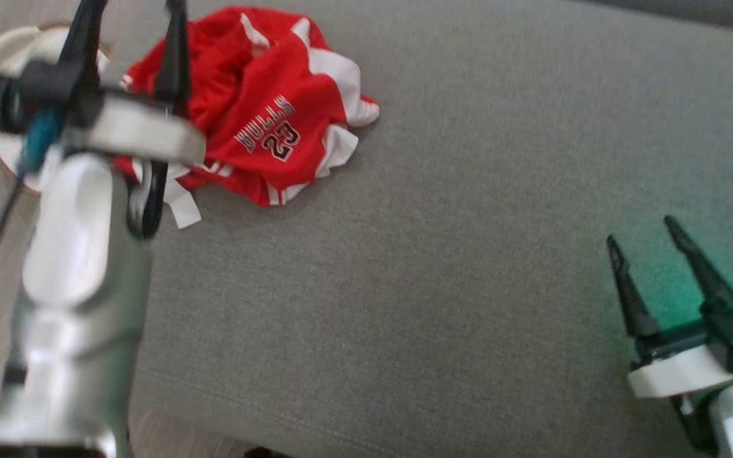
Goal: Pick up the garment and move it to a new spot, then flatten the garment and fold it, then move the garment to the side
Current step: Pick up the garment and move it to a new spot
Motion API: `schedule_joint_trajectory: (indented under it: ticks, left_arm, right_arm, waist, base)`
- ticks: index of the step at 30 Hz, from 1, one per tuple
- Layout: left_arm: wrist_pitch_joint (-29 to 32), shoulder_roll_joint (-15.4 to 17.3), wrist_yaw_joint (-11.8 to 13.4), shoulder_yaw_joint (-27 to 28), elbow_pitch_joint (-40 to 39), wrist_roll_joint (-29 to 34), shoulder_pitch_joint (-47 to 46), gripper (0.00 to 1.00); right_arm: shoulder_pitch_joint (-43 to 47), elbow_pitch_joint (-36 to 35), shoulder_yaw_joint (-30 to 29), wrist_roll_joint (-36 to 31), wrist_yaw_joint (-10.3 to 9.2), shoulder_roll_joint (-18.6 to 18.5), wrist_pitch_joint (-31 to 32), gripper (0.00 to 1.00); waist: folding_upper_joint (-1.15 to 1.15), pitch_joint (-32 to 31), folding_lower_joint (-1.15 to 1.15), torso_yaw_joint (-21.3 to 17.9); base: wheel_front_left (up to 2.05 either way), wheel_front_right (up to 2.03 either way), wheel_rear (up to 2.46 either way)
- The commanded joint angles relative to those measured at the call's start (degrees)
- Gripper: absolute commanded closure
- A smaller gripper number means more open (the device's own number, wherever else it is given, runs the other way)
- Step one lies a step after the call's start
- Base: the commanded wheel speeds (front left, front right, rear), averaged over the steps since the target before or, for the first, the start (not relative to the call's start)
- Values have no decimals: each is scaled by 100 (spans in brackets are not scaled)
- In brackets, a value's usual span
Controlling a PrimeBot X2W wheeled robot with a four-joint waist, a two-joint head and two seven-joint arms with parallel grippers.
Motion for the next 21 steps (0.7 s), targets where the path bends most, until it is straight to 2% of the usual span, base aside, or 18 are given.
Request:
schedule_joint_trajectory:
  ticks: [1,7,12,15,16,17,18,21]
  left_arm:
    - [354,238,-62,55,200,-46,-616,0]
    - [1866,218,-178,-220,1851,-383,-1845,0]
    - [2427,214,-177,-290,3009,-499,-2195,0]
    - [2448,288,-74,-325,3512,-448,-2242,0]
    - [2376,311,-75,-363,3623,-416,-2244,8]
    - [2251,323,-69,-364,3704,-419,-2252,60]
    - [2093,321,-64,-345,3763,-442,-2268,100]
    - [1563,320,-84,-388,3850,-433,-2374,100]
  right_arm:
    - [-155,-318,106,13,-4,-237,-63,0]
    - [-145,-729,47,16,-4,-677,-63,0]
    - [-37,-1006,24,15,-4,-904,-63,0]
    - [-11,-1114,18,16,-4,-984,-63,0]
    - [-9,-1137,19,18,-4,-998,-63,0]
    - [-8,-1151,18,21,-4,-1006,-63,0]
    - [-9,-1154,17,25,-4,-1009,-63,0]
    - [2,-1084,33,30,-4,-978,-63,0]
  waist:
    - [0,500,-3,-94]
    - [0,857,-3,-114]
    - [0,1085,-3,-153]
    - [0,1175,-3,-176]
    - [0,1192,-3,-182]
    - [0,1203,-3,-186]
    - [0,1203,-3,-188]
    - [0,1093,-3,-179]
  base:
    - [0,0,0]
    - [0,0,0]
    - [0,0,0]
    - [0,0,0]
    - [0,0,0]
    - [0,0,0]
    - [0,0,0]
    - [0,0,0]
